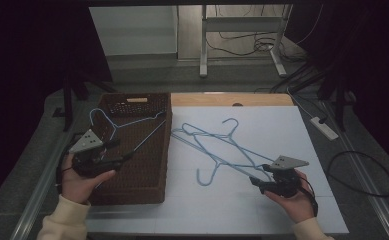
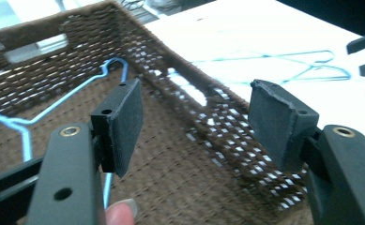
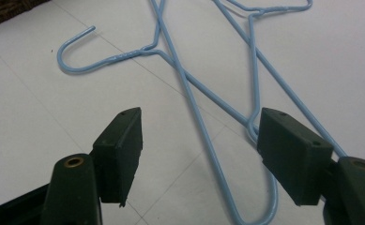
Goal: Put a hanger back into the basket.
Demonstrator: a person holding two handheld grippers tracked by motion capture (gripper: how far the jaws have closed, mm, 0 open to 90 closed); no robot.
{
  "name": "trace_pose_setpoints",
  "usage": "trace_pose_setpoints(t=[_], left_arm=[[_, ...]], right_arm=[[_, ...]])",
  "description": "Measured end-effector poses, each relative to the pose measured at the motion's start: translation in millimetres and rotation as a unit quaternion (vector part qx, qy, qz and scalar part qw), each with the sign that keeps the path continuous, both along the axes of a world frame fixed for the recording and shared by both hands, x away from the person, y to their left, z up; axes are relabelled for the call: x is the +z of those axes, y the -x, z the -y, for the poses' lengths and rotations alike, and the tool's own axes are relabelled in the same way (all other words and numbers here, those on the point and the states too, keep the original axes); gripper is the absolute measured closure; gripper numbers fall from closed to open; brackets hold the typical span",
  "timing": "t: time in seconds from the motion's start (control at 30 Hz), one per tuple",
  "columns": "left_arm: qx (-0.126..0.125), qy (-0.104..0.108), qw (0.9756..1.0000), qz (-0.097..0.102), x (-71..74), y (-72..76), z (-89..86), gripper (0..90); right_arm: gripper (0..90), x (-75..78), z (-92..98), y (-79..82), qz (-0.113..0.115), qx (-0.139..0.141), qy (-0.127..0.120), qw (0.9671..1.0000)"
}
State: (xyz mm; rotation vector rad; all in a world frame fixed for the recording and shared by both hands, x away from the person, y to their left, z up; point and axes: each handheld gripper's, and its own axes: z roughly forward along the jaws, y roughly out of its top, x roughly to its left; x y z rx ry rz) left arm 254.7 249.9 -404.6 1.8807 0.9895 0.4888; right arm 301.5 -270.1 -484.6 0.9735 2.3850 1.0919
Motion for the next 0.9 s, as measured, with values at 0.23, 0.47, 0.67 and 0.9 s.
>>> trace_pose_setpoints(t=[0.23, 0.47, 0.67, 0.9], left_arm=[[-0.023, 0.013, 0.9996, 0.009, -6.7, 7.7, 16.9, 35.6], [-0.04, 0.011, 0.9991, 0.009, -13.8, 17.2, 32.2, 35.6], [-0.048, 0.006, 0.9988, 0.006, -17.9, 17.1, 41.6, 35.6], [-0.048, 0.005, 0.9988, 0.002, -21.2, 15.6, 43.7, 35.7]], right_arm=[[32.4, 1.0, -1.1, 1.2, 0.003, 0.003, -0.001, 1.0], [32.4, 2.9, -2.5, 1.4, 0.008, 0.01, -0.002, 0.9999], [32.4, 3.2, -0.7, 2.0, 0.008, 0.009, -0.005, 0.9999], [32.5, 3.1, -0.8, 1.8, 0.008, 0.01, -0.008, 0.9999]])
